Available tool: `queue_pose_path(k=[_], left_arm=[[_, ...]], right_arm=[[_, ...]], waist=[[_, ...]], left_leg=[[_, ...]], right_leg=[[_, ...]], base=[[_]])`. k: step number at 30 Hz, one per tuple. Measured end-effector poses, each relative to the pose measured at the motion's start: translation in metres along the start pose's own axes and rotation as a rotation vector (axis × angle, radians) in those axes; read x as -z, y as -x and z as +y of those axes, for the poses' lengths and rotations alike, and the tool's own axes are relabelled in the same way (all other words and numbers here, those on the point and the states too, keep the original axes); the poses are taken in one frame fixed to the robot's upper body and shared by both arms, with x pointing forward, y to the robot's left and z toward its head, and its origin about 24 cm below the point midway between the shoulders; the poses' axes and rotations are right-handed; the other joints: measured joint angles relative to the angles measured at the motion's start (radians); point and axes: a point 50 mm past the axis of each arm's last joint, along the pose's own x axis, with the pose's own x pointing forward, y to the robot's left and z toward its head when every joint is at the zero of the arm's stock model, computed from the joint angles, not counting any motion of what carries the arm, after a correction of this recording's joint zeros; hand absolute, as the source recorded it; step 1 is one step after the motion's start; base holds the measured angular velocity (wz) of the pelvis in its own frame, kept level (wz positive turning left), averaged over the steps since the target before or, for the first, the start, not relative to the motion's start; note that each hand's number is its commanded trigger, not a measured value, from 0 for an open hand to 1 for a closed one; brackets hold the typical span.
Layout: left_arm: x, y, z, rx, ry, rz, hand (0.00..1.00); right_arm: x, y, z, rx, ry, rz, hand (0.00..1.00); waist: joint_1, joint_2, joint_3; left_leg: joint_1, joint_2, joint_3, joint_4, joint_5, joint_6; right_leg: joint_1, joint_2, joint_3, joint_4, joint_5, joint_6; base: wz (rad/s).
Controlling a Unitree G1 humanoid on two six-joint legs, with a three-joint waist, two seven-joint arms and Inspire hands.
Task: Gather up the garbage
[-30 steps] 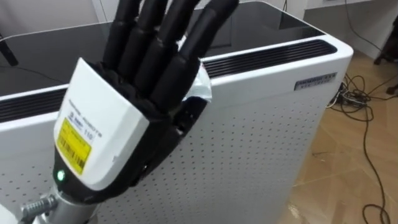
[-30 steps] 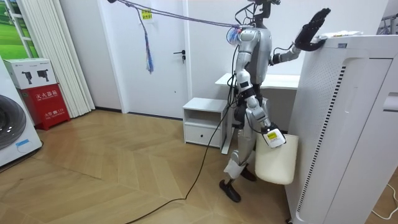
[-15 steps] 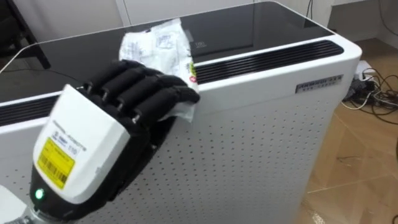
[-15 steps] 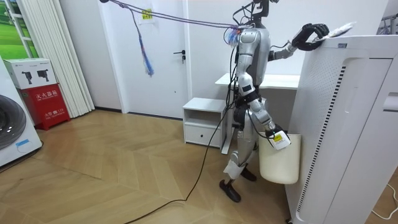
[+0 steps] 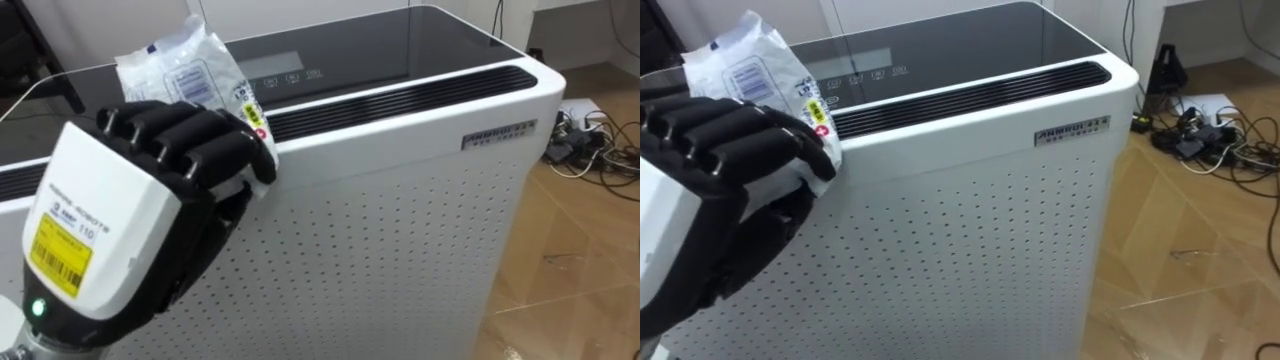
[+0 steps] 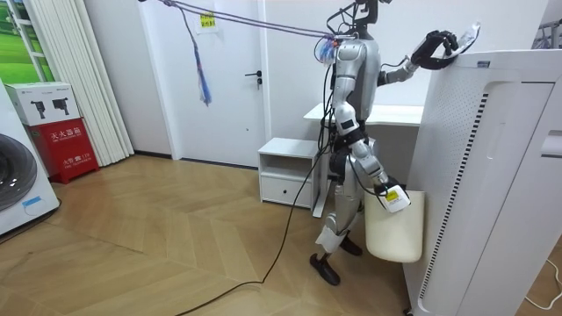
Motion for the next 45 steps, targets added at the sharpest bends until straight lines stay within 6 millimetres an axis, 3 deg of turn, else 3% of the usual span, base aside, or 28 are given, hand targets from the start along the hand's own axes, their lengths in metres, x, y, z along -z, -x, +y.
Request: queue_pose_path(k=[7,11,14,24,29,39,45], left_arm=[[0.001,-0.001,0.004,-0.056,0.227,0.138,1.00],[0.006,-0.002,0.006,-0.138,0.579,0.295,1.00],[0.008,-0.007,0.004,-0.181,0.871,0.351,1.00],[0.008,-0.012,0.002,-0.220,1.555,0.290,1.00],[0.003,-0.015,0.000,-0.138,1.739,0.202,1.00],[-0.019,-0.023,-0.014,0.056,2.029,0.049,1.00],[-0.027,-0.024,-0.019,0.144,2.109,-0.002,1.00]], right_arm=[[-0.001,-0.001,0.004,-0.014,0.002,-0.003,1.00],[-0.006,-0.002,0.005,-0.023,0.015,-0.023,1.00],[-0.011,-0.004,0.009,-0.044,0.034,-0.040,1.00],[-0.022,-0.008,0.025,-0.092,0.020,-0.087,1.00],[-0.022,-0.009,0.029,-0.117,0.015,-0.088,1.00],[-0.026,-0.013,0.037,-0.117,0.023,-0.065,1.00],[-0.024,-0.014,0.038,-0.114,0.038,-0.026,1.00]], waist=[[-0.012,-0.021,0.0004],[-0.026,-0.038,0.0002],[-0.029,-0.049,0.0059],[-0.026,-0.064,0.0080],[-0.029,-0.073,0.0016],[-0.042,-0.074,0.0008],[-0.041,-0.077,0.0023]], left_leg=[[0.004,0.009,0.002,-0.007,0.000,-0.001],[0.002,0.009,0.001,-0.009,0.000,-0.001],[-0.002,0.009,-0.001,-0.007,0.000,-0.001],[-0.013,0.012,0.018,0.002,0.003,0.001],[-0.019,0.013,0.018,0.007,0.003,0.001],[-0.045,0.013,0.019,0.010,0.003,0.000],[-0.060,0.014,0.027,0.013,0.003,0.000]], right_leg=[[0.011,0.005,-0.006,-0.013,0.001,-0.001],[0.012,0.002,-0.014,-0.012,0.001,-0.001],[0.012,0.002,-0.020,-0.012,0.001,0.000],[0.009,-0.001,-0.023,-0.013,0.002,0.001],[0.009,0.000,-0.028,-0.013,0.002,0.001],[-0.022,0.000,-0.023,0.000,0.002,0.001],[-0.041,-0.004,-0.020,0.011,0.001,0.000]], base=[[0.02],[0.03],[0.07],[0.03],[0.04],[-0.01],[-0.03]])
